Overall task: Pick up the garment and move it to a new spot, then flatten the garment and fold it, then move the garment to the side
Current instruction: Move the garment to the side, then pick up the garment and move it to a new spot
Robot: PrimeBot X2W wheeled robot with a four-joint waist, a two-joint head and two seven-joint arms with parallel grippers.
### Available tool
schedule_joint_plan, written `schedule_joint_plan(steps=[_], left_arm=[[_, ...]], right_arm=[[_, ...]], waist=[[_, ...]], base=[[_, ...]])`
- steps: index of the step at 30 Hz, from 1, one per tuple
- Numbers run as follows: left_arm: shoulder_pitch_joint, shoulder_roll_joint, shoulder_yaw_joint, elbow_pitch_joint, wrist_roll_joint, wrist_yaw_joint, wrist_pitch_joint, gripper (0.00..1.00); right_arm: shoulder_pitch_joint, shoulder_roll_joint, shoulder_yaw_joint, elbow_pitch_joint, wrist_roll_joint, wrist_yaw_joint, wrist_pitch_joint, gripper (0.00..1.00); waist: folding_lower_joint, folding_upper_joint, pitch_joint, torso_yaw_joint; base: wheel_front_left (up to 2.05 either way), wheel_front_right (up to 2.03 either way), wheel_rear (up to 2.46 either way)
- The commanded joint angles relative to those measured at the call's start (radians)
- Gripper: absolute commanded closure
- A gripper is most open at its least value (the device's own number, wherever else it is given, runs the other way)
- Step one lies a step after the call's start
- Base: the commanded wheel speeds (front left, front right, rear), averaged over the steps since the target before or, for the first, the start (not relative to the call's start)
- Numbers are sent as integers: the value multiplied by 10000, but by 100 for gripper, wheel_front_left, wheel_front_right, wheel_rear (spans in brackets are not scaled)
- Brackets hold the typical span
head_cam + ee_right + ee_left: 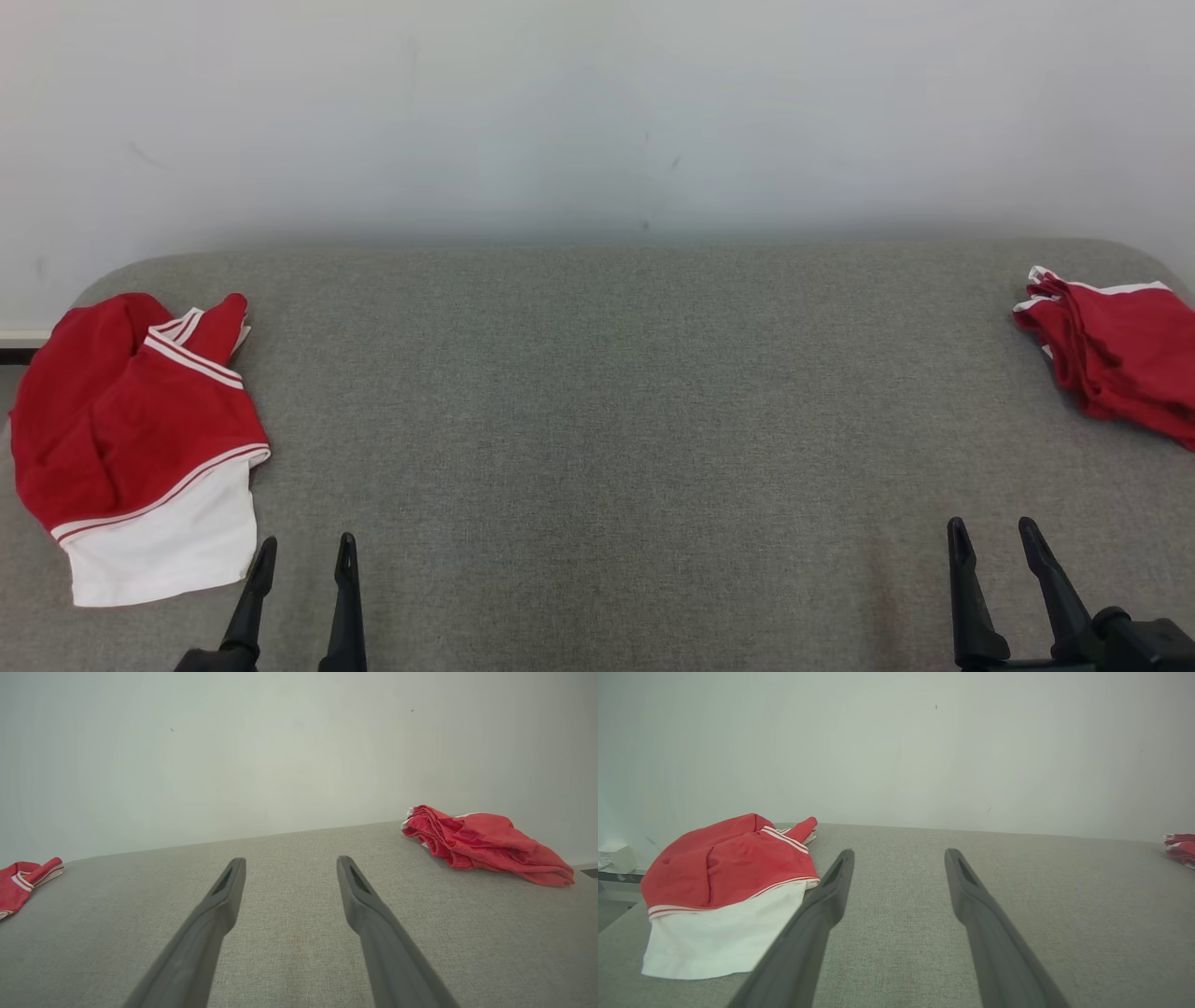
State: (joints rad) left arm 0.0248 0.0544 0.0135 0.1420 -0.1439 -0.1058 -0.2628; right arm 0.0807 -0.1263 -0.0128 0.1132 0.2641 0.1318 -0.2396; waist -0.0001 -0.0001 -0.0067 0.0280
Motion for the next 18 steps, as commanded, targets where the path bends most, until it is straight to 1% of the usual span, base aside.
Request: schedule_joint_plan(steps=[1, 18], left_arm=[[197, 18, -24, 43, 55, -48, -29, 0], [160, 46, 27, 152, 63, -162, -29, 0]], right_arm=[[95, 93, -31, 45, -29, -25, -72, 0], [109, 271, -83, 278, -216, -25, -158, 0]], waist=[[1, 1, -4, 37], [1, 1, -23, 153]], base=[[0, 0, 0], [0, 0, 0]])
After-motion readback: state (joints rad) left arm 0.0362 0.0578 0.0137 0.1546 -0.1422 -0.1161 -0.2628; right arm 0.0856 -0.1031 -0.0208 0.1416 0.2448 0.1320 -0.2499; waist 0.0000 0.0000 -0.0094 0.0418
